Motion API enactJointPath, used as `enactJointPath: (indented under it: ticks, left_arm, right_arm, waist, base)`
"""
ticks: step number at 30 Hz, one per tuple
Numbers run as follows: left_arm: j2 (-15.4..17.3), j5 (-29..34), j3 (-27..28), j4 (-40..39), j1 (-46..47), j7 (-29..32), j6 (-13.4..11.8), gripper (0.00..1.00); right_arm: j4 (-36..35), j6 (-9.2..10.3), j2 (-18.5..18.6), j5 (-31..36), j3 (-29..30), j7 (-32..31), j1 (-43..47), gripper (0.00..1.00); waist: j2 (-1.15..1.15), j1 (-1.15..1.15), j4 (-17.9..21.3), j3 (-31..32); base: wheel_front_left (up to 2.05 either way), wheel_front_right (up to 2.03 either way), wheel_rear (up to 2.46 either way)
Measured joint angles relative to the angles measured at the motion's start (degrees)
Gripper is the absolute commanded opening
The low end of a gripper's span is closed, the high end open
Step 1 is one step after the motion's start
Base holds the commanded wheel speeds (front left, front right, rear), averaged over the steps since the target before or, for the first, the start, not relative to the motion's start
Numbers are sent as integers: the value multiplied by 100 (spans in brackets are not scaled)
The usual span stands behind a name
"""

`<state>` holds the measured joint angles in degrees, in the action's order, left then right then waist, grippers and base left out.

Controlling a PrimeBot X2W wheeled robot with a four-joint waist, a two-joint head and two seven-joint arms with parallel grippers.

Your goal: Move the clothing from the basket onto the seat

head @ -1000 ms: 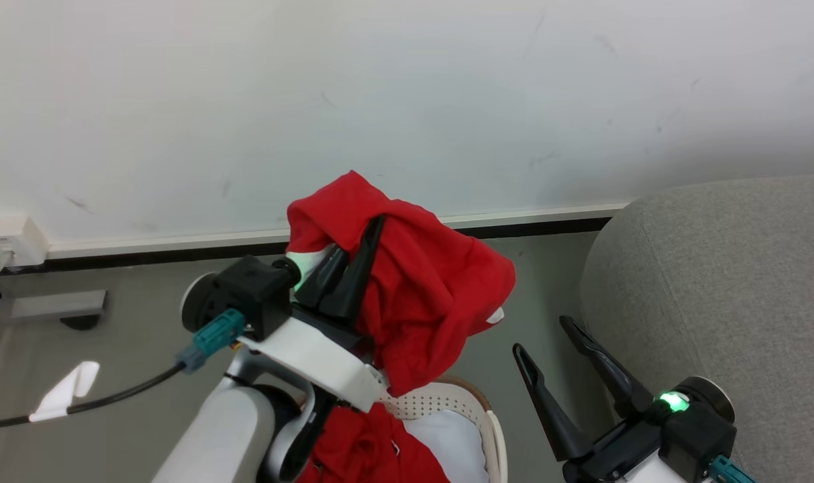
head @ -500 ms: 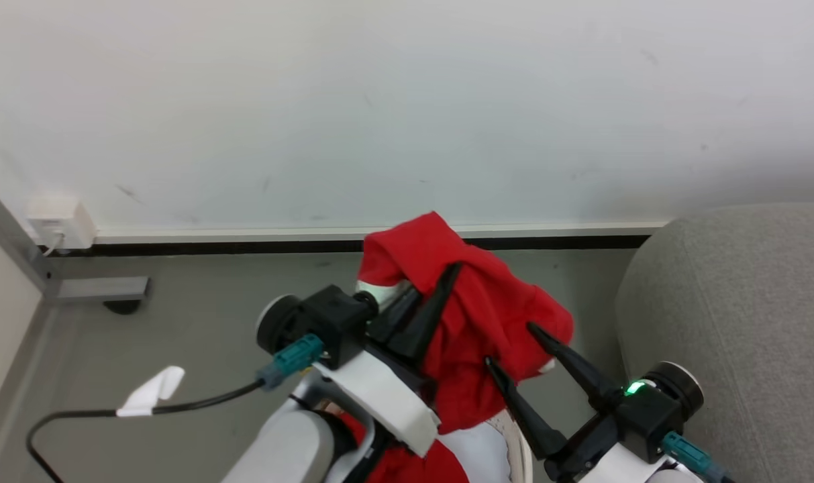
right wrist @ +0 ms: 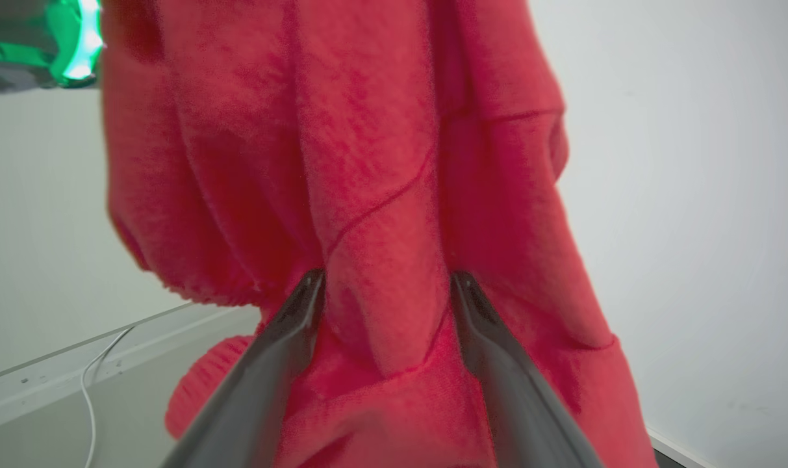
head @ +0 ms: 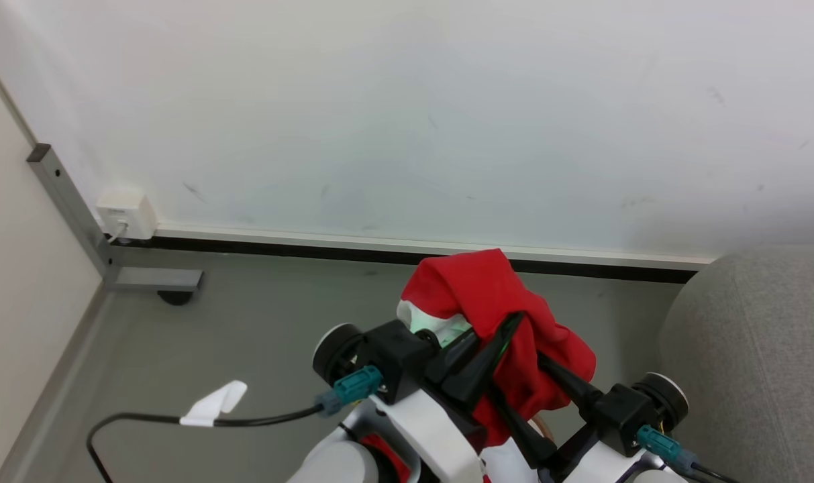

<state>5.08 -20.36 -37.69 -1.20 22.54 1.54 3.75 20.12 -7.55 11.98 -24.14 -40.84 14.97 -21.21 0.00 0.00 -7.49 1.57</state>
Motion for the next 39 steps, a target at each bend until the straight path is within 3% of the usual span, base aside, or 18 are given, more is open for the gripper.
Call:
enactJointPath:
  ticks: [1, 2, 3, 4, 5, 32, 33, 34, 35, 39]
  left_arm:
    - [-2, 0, -23, -9, -9, 12, 1, 0]
    - [-3, 0, -48, -11, -15, 32, 2, 0]
    - [-7, -1, -77, -18, -20, 40, 8, 0]
    - [-9, -3, -98, -23, -26, 42, 9, 0]
    - [-11, -15, -122, -29, -32, 44, 10, 0]
    - [126, -146, 11, 198, -183, -147, -204, 0]
    - [126, -146, 18, 199, -181, -157, -205, 12]
    - [126, -146, 18, 198, -176, -163, -219, 44]
    - [124, -147, 21, 196, -175, -168, -233, 100]
    - [120, -199, -24, 144, -164, -211, -194, 100]
  right_arm:
    - [45, 0, -11, -7, 1, 0, -3, 100]
    - [87, 0, -23, -9, 4, 0, -8, 90]
    - [125, 0, -38, -18, 5, 0, -20, 50]
    - [156, 0, -62, -24, 22, 1, -35, 35]
    - [176, 0, -87, -29, 42, 3, -59, 0]
    - [-364, 0, -136, -212, 661, 7, 73, 0]
    - [-388, 0, -135, -227, 736, 7, 80, 0]
    - [-417, 0, -129, -234, 803, 7, 88, 0]
    - [-454, 0, -122, -244, 870, 7, 108, 0]
    - [-611, 0, -121, -316, 1141, 8, 169, 0]
  waist:
    - [0, 0, -30, 8]
    - [0, 0, -56, 14]
    - [0, 0, -78, 21]
    - [0, 0, -94, 26]
    - [0, 0, -105, 29]
    - [0, 1, 326, -86]
    - [0, 1, 349, -93]
    - [0, 1, 373, -99]
    - [0, 1, 402, -102]
    - [0, 1, 564, -131]
  base:
    - [0, 0, 0]
    - [0, 0, 0]
    - [0, 0, 0]
    - [0, 0, 0]
    - [0, 0, 0]
    - [0, 0, 0]
    - [0, 0, 0]
    - [0, 0, 0]
    - [0, 0, 0]
    - [0, 0, 0]
